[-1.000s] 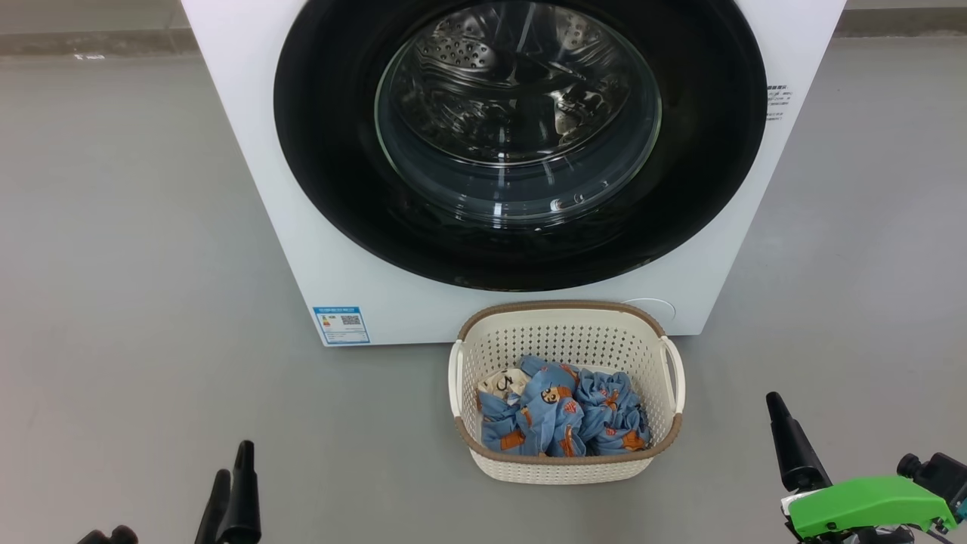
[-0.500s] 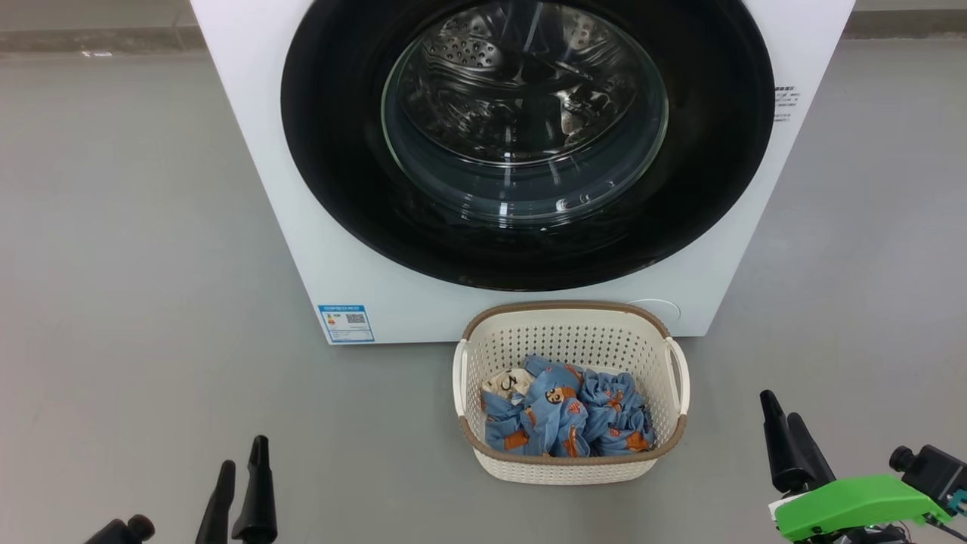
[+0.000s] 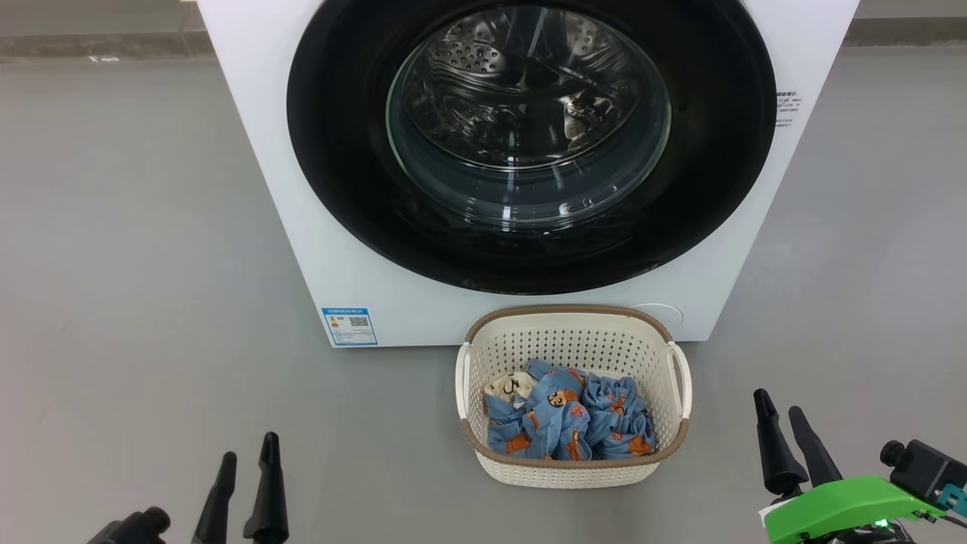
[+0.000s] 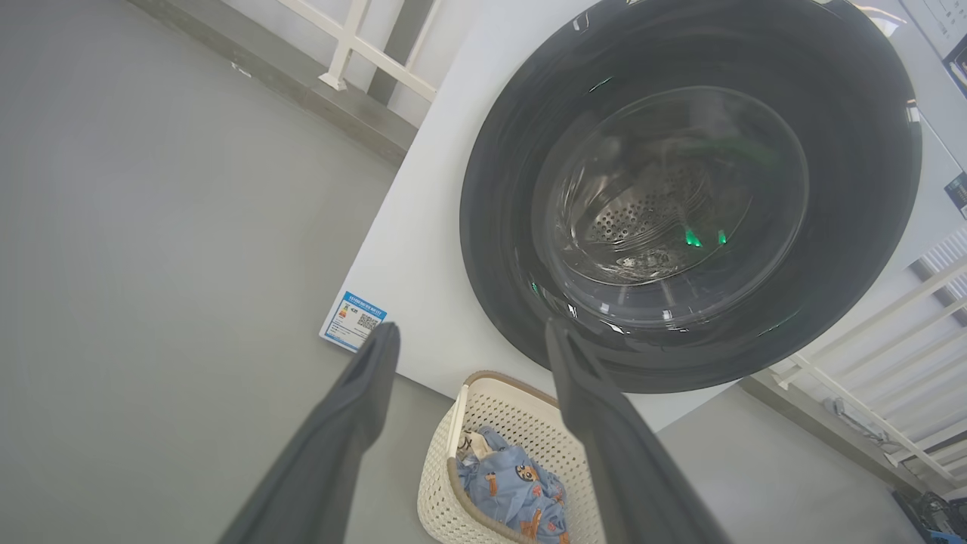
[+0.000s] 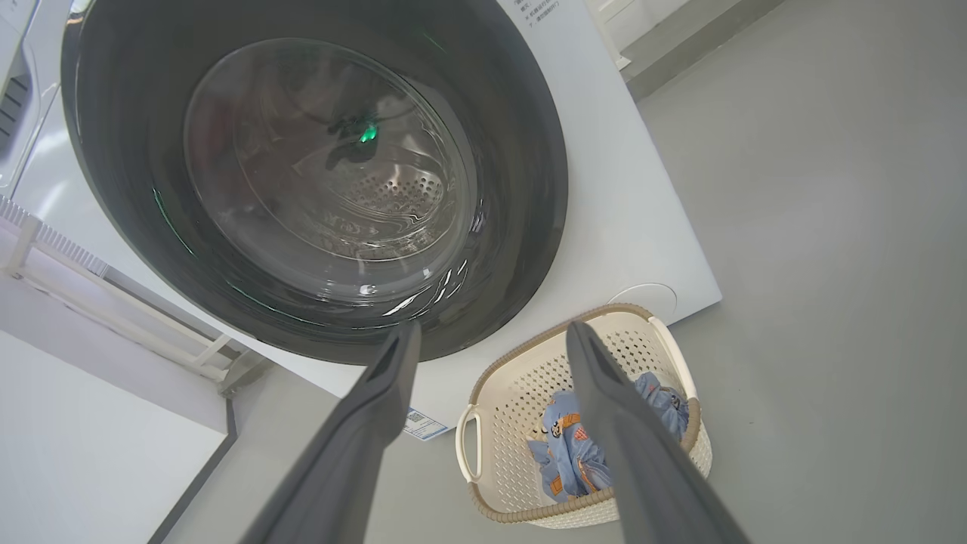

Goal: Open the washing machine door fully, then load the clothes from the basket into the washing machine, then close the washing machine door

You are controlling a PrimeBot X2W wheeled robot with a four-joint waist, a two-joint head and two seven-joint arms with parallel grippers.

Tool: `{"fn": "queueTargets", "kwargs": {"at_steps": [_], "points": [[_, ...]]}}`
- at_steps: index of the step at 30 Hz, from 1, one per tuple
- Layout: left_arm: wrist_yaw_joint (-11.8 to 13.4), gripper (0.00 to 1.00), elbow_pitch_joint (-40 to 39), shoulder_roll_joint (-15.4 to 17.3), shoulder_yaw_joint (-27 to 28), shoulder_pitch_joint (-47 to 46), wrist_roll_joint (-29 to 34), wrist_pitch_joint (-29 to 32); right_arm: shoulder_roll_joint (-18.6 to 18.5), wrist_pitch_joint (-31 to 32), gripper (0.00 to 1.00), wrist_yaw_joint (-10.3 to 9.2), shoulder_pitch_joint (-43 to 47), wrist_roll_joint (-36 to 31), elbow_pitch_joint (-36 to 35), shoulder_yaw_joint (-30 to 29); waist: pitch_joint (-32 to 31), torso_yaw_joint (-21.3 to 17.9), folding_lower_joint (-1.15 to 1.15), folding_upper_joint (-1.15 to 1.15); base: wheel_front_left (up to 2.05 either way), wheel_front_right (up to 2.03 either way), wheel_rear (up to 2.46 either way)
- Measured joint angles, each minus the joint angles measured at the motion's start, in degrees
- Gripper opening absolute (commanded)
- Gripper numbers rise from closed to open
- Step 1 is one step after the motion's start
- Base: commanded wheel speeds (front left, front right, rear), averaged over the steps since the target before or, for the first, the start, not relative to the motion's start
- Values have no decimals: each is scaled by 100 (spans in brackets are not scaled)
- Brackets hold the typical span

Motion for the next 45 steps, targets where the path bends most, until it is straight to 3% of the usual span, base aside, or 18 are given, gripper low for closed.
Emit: {"fn": "queueTargets", "kwargs": {"at_steps": [21, 45], "points": [[-9, 100, -31, 9, -94, -1, 1441, -346, -59, -358, 100, 0, 0, -1333, -42, 197, 36, 50, 0, 0, 0, 0, 0], [-25, 100, -55, 31, -285, -30, 2573, -715, -91, -712, 100, 0, -1, -2699, -153, 334, 135, 55, 0, 0, 0, 0, 0]]}}
